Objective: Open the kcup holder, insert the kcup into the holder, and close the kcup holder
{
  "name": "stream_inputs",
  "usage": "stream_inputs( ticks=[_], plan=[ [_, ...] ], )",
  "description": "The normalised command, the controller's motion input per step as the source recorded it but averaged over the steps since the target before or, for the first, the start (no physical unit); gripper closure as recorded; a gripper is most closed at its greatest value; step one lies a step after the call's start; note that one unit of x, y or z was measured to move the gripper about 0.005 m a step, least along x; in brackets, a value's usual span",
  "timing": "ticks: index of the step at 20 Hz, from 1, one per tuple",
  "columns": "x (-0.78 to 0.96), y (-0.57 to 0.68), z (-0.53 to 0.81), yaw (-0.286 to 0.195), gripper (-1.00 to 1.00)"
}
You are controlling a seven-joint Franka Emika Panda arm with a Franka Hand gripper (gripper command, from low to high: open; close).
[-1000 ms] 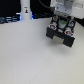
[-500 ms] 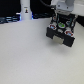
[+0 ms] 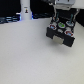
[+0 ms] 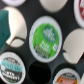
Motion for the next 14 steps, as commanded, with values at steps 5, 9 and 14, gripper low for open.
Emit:
stream_inputs(
  ticks=[5, 9, 14],
  plan=[
    [0.81, -0.42, 0.15, 0.001, -1.0],
    [0.85, -0.32, 0.02, -0.002, -1.0],
    [0.75, -0.13, -0.03, -0.002, -1.0]
  ],
)
